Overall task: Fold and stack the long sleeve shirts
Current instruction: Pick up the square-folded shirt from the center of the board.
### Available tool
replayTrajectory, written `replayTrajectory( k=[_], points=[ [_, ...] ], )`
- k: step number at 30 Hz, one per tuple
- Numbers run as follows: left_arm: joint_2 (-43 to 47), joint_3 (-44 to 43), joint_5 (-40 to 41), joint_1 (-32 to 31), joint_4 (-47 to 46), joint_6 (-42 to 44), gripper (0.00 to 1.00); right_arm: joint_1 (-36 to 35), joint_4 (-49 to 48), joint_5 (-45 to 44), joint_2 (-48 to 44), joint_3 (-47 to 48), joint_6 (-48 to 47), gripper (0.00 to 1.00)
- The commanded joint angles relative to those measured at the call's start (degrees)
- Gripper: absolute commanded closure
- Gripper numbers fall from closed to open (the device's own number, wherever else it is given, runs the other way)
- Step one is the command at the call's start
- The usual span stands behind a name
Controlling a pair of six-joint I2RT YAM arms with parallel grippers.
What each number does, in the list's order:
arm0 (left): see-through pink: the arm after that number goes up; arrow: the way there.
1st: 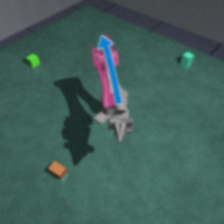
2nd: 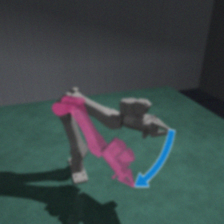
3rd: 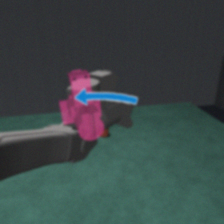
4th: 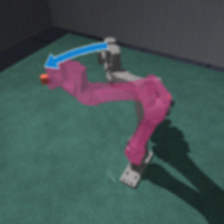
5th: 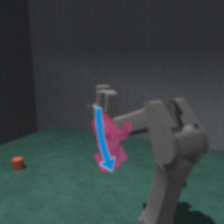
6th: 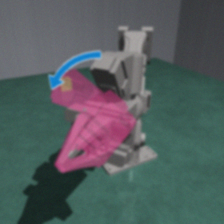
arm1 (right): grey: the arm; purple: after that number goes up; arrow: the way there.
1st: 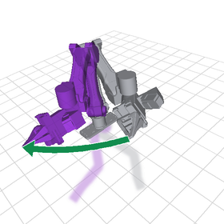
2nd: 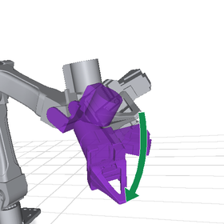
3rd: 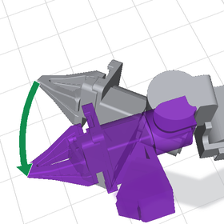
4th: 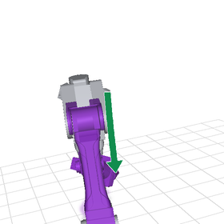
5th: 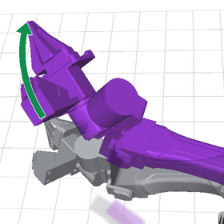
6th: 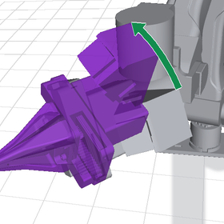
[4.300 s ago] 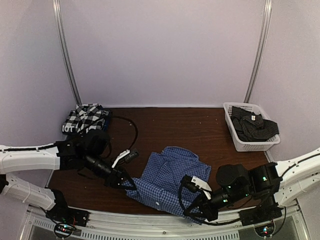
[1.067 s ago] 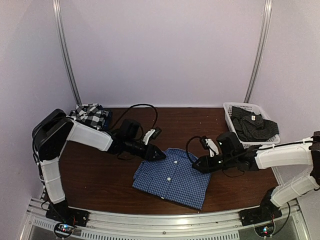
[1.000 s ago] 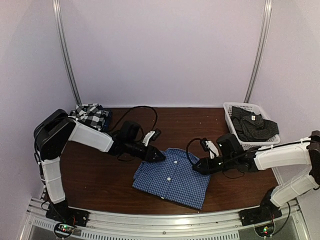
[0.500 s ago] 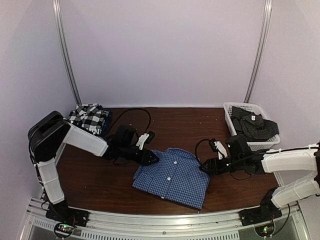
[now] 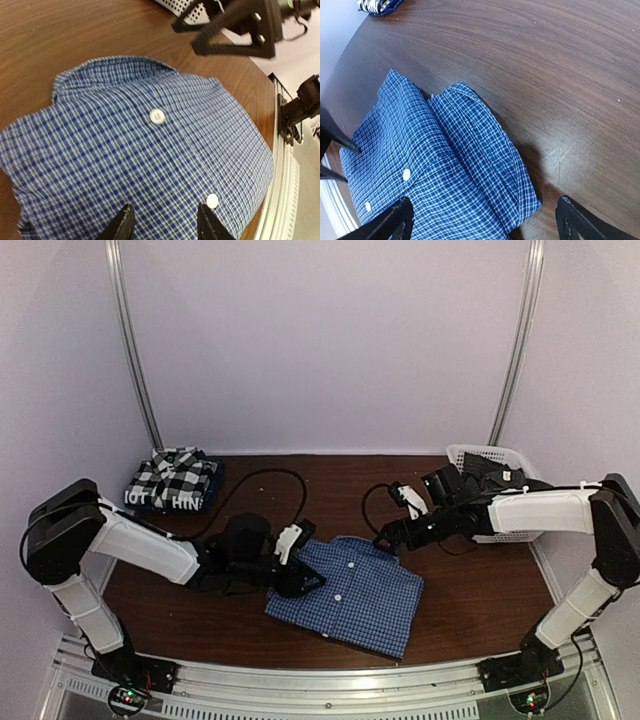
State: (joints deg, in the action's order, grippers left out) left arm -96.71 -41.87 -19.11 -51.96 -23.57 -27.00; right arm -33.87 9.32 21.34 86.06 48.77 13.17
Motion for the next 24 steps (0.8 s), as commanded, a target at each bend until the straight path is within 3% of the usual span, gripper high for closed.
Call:
replayTrajectory(
  k=[1,7,15,24],
  points=[
    [1.6,4.2,9.2,-5.5,-6.7,-2.5,0.56,3.9,4.6,10.4,7.7,6.5,-6.1,0.00],
    [1.5,6.0,14.8,-10.4,-5.3,-1.4,0.56,6.0,4.6,17.9,16.7,12.2,-7.7,0.00],
    [1.0,5.9,17.7,-11.2,-2.8,0.0,0.56,7.4,8.2,26.9,28.5,20.7,-11.5,0.00],
    [0.9,6.2,20.5,-11.2,-0.8,1.5,0.57,7.4,12.9,32.2,31.1,20.5,-16.3,0.09]
  ],
)
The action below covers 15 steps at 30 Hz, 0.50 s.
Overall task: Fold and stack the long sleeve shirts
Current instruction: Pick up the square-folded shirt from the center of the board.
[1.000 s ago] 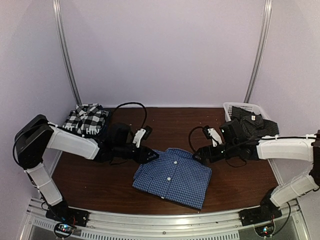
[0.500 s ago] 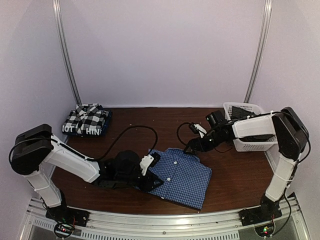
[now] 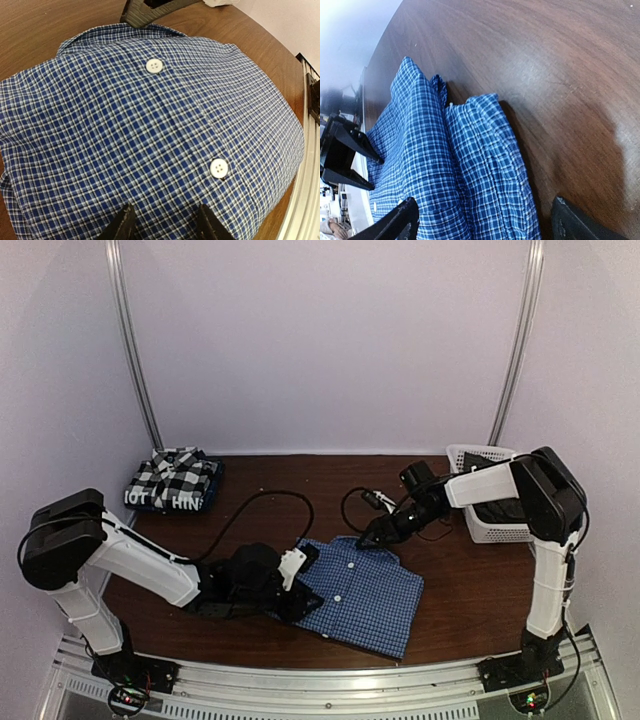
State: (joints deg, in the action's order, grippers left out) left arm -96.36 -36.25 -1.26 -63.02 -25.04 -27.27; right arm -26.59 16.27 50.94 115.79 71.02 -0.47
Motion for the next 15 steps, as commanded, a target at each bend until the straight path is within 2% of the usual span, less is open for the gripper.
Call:
replayTrajectory(
  k=[1,10,15],
  points=[
    [0.6,0.8,2.7,-0.1,0.9,2.0,0.57,0.1,6.1,2.9,1.0,-2.3,-3.0,0.11],
    [-0.5,0.7,3.8,-0.2,3.1,5.9,0.57,-3.1,6.8,3.7,0.1,-5.9,-3.1,0.28],
    [-1.2,0.1,5.4,-0.2,4.1,7.0,0.57,-5.3,5.7,7.0,0.9,-6.8,-3.1,0.34]
  ],
)
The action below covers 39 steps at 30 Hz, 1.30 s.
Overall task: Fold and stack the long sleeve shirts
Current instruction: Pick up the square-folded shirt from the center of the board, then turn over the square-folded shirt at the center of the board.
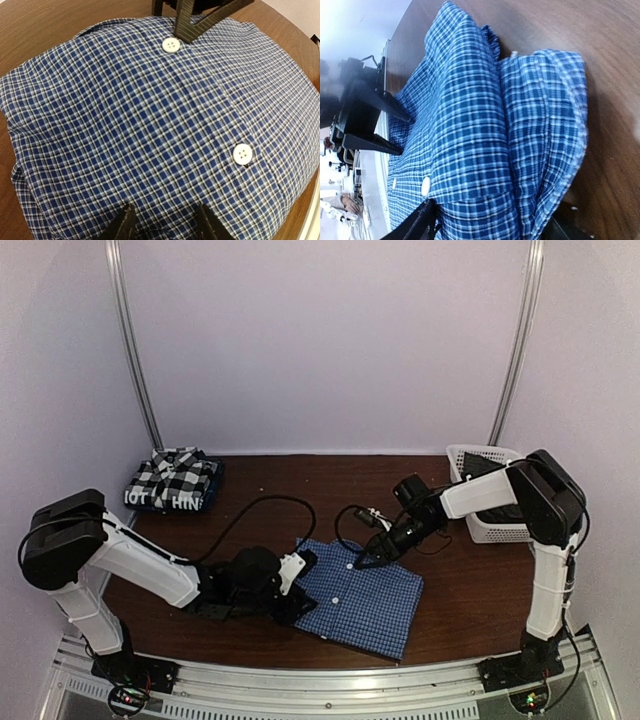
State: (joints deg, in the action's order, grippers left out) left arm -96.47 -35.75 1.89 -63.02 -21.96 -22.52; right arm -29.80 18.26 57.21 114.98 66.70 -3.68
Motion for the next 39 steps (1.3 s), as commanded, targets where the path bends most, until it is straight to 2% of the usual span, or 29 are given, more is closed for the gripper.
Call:
replayTrajectory(
  k=[1,8,14,17,18,21,25,28,30,34,39],
  points=[
    [-1.3,-0.5,2.3,-0.2,1.0,2.3,0.57,-2.3,3.8,1.3,2.1,-2.3,0.0,0.37],
    [-2.6,-1.0,2.9,-0.1,0.8,2.4,0.57,-4.2,2.9,5.7,4.8,-1.8,-0.5,0.53],
    [-2.1,-1.3,5.1,0.0,1.5,1.8,0.56,-4.2,0.2,9.1,3.8,-2.2,0.9,0.80],
    [0.1,-0.9,7.3,0.0,2.2,0.8,0.56,-2.9,-2.5,6.8,-0.4,-4.4,4.4,0.97],
    [1.3,-0.7,8.4,0.0,2.6,0.4,0.56,-2.1,-3.5,5.6,-2.6,-5.6,6.6,1.00],
    [5.9,-0.1,12.4,0.3,4.4,-1.0,0.55,1.5,-5.3,1.4,-10.9,-9.3,10.8,1.00],
    [12.9,0.3,13.7,2.9,7.8,-3.0,0.48,5.4,4.8,-11.9,-22.3,-8.1,11.7,1.00],
    [16.9,0.0,12.5,7.3,11.4,-4.4,0.45,6.0,16.4,-32.5,-29.0,-1.8,12.0,1.00],
    [19.4,-0.1,11.5,10.3,13.6,-5.6,0.45,6.0,22.5,-49.5,-31.0,2.9,13.0,1.00],
    [24.1,-0.3,10.3,15.3,17.1,-7.1,0.44,5.2,31.0,-67.4,-30.5,11.9,14.2,1.00],
    [27.6,-1.2,11.1,17.4,20.5,-6.9,0.43,-0.2,37.3,-83.6,-23.5,19.8,17.6,1.00]
  ],
)
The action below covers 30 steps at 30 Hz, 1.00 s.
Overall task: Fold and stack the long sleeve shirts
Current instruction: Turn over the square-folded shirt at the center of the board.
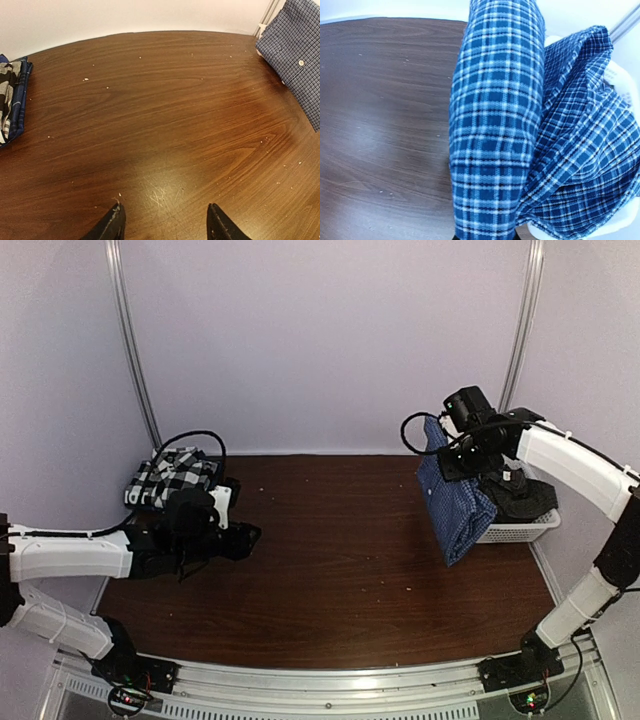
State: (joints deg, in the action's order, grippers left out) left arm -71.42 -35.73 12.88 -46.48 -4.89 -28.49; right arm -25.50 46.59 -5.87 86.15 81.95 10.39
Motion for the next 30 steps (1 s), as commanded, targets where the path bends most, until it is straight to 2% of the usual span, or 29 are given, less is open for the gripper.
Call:
replayTrajectory(
  k=[1,8,11,13,18,21,23,26,30],
  points=[
    [3.1,-1.4,0.4,1.0,4.0,-1.0,0.43,-6.2,10.3,-23.0,7.3,5.8,4.8,1.00],
    [5.2,-1.4,2.2,1.8,7.2,-1.5,0.42,-21.0,18.2,-31.7,24.4,14.8,14.9,1.00],
    [6.1,-1.6,4.6,2.0,9.5,-2.0,0.42,-27.9,22.6,-32.4,34.4,21.0,19.0,0.94],
    [7.0,-2.1,6.7,2.1,11.6,-2.6,0.42,-31.8,23.8,-31.3,39.7,25.1,20.2,0.87],
    [9.6,-3.0,10.6,2.9,15.6,-3.3,0.39,-40.2,21.8,-26.4,47.0,33.2,19.9,0.56],
    [10.9,-3.7,12.6,3.5,17.5,-3.4,0.37,-42.8,19.1,-23.2,47.0,34.5,18.8,0.32],
    [11.9,-3.9,13.0,3.8,17.6,-3.2,0.36,-44.0,16.8,-20.8,44.9,33.4,18.0,0.20],
    [12.8,-3.8,13.6,4.3,17.3,-2.9,0.33,-44.8,10.6,-16.8,37.7,28.6,16.1,0.10],
    [12.7,-3.5,13.4,4.7,16.8,-2.7,0.32,-42.9,2.1,-12.2,26.1,18.7,13.7,0.06]
  ],
)
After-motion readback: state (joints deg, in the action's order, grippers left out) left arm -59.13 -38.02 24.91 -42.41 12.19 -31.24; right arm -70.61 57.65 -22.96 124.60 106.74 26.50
